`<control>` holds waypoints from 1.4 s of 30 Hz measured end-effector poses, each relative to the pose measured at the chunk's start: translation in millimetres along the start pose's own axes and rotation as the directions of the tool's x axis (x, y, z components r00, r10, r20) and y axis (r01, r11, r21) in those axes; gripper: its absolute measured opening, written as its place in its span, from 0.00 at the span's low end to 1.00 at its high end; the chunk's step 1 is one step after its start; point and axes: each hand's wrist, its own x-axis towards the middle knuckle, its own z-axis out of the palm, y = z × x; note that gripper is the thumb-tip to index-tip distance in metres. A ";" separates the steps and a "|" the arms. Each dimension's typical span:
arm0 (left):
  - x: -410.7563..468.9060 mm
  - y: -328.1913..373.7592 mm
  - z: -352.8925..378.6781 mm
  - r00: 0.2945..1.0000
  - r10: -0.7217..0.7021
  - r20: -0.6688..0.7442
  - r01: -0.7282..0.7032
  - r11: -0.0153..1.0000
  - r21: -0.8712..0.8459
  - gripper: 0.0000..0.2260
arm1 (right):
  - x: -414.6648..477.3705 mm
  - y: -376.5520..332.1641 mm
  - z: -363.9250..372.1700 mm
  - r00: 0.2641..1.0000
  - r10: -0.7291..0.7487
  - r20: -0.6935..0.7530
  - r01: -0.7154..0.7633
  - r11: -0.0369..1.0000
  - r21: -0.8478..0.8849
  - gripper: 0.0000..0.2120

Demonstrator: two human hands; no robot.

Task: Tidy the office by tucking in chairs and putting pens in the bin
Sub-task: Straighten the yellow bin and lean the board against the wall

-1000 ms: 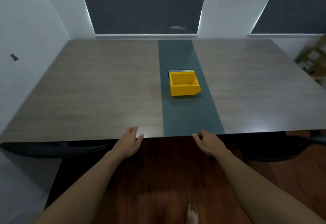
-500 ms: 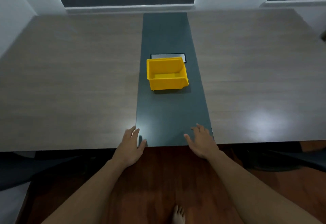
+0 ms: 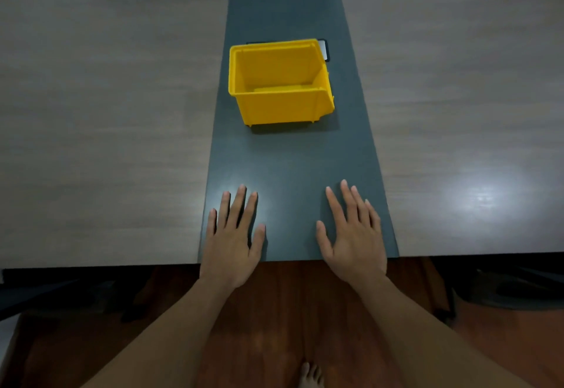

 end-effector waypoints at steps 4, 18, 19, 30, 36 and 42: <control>-4.5 3.2 16.7 0.990 -0.007 -0.140 0.016 0.998 0.061 0.30 | -1.7 2.3 11.8 0.998 -0.012 -0.058 0.013 1.000 0.010 0.34; -6.8 1.6 32.5 0.958 -0.028 -0.286 0.051 0.996 0.074 0.31 | -2.7 6.6 33.5 0.968 -0.058 -0.246 0.046 0.998 -0.051 0.34; -6.5 1.1 32.3 0.958 -0.025 -0.287 0.049 0.996 0.078 0.31 | -2.6 6.6 34.2 0.967 -0.056 -0.249 0.045 0.998 -0.051 0.34; 5.8 -3.4 31.1 0.952 -0.004 -0.307 0.037 0.994 0.102 0.33 | 9.9 7.9 37.2 0.960 -0.069 -0.272 0.054 0.997 -0.060 0.34; 21.7 -8.5 30.5 0.953 -0.002 -0.302 0.040 0.992 0.119 0.33 | 25.0 6.3 41.1 0.953 -0.061 -0.295 0.048 0.998 -0.051 0.34; 32.9 -4.8 30.1 0.952 -0.004 -0.307 0.041 0.993 0.114 0.33 | 37.5 10.7 40.1 0.953 -0.067 -0.295 0.055 0.997 -0.047 0.34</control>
